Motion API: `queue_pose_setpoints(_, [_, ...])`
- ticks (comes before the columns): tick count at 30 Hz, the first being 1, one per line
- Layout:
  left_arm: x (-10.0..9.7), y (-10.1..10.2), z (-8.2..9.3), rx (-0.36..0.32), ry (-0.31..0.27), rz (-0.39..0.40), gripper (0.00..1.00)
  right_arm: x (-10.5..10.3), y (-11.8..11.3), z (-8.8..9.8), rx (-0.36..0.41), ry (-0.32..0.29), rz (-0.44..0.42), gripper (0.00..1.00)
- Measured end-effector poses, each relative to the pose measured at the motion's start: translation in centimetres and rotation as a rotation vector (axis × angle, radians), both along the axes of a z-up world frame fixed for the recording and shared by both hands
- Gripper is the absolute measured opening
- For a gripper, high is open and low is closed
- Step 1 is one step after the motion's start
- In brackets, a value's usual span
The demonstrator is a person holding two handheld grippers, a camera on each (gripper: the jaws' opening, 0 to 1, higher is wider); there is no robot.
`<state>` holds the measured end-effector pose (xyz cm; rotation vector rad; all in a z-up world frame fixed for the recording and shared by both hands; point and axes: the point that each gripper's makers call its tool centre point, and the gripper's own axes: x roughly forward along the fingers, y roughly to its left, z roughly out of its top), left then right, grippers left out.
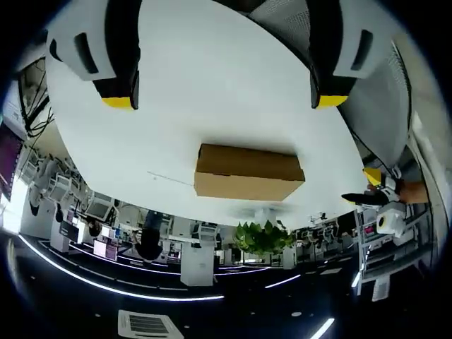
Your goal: Operate the shoe box by opening the lid, removing the specified soft item, and placing it in the target area until the item is outside and the box remains undamaged.
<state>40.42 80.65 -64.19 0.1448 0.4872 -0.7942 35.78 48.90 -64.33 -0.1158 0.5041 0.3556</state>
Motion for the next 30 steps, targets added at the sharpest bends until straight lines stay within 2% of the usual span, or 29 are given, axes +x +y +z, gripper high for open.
queue_pose_setpoints(30, [0.15,0.12,-0.35,-0.005,0.002,0.011,1.00,-0.16,0.09,0.00,-0.001,0.004,0.001,0.96])
